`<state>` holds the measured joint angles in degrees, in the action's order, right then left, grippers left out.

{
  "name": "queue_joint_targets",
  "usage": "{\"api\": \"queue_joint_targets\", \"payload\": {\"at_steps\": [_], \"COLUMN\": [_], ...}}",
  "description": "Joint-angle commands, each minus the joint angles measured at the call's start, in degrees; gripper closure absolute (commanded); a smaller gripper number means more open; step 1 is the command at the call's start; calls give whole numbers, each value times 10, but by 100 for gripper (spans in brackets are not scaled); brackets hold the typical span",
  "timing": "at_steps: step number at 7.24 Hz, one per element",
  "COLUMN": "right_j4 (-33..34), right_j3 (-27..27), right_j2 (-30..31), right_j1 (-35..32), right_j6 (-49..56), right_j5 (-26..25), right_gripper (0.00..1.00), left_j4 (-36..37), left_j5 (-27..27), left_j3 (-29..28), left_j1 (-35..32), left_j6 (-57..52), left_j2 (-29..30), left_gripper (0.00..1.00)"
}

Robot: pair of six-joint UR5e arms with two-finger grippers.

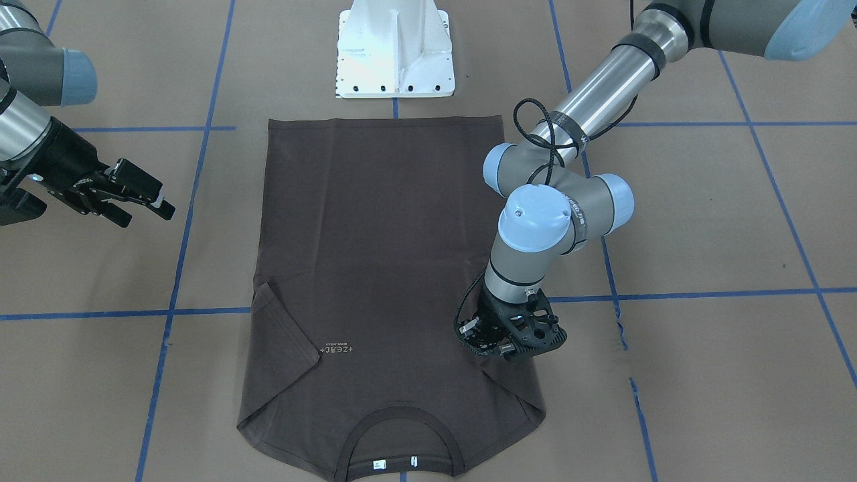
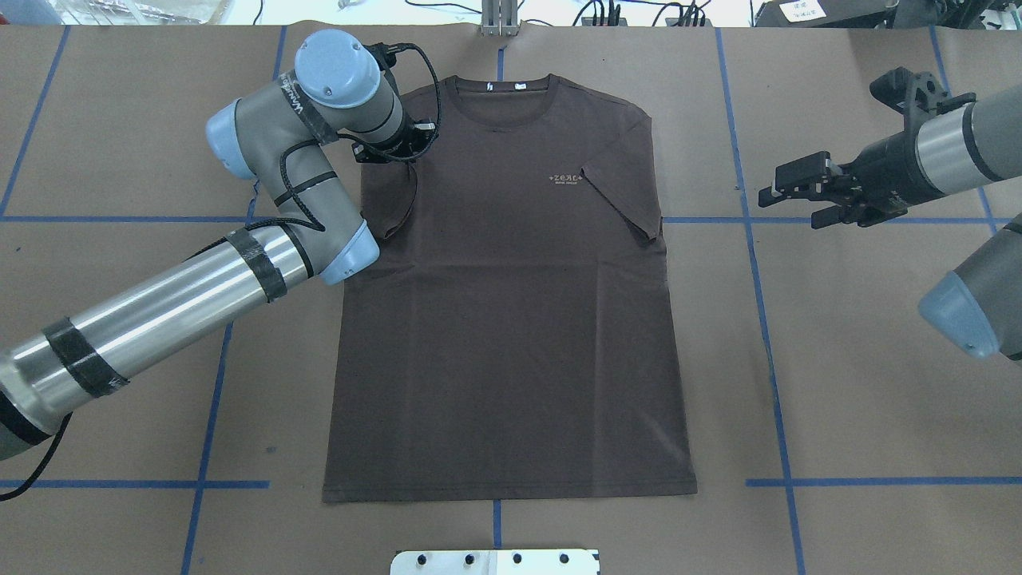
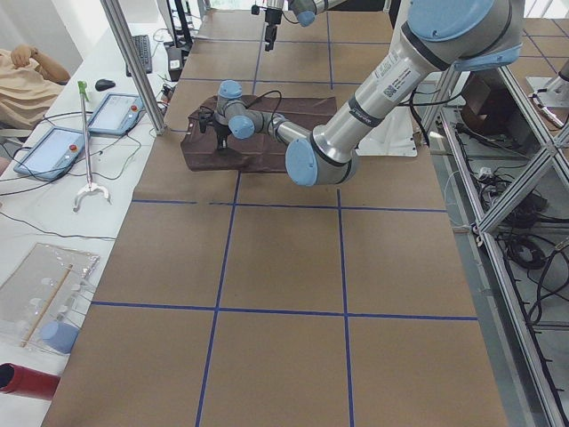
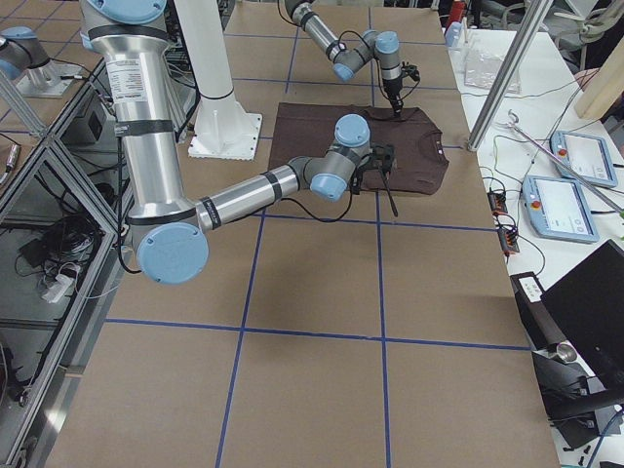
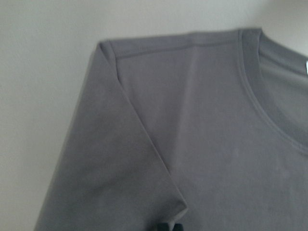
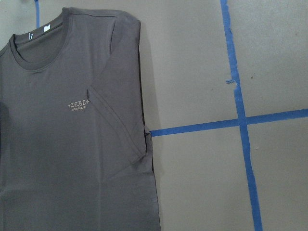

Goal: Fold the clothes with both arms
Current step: 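Grasp the sleeve nearest the left gripper and fold it inward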

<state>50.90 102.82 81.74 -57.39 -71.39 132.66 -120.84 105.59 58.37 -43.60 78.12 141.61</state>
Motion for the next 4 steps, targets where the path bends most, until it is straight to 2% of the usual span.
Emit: {"api": "queue_joint_targets", "payload": {"at_steps": [1,2,3,4], "right_j4": [0,0,2,16], "right_j3": [3,11,37,56], "right_j2": [-2,-4,4,17], "right_j1": [6,37,93,148], "right_j6": [-2,-32,-105,-119], "right_j5": [-13,-41,-91,-122], "right_gripper": [0,0,1,2], "left_j4": [-7,-5,-5,-9], "left_j5": [-1,15,45,62], "left_j3": [5,65,175,269], "left_j1": [-1,-1,2,4], "left_j6": [-4,-2,-1,-2], "left_j2": [2,-17,-93,-160], "left_gripper": [32,30,29,27]}}
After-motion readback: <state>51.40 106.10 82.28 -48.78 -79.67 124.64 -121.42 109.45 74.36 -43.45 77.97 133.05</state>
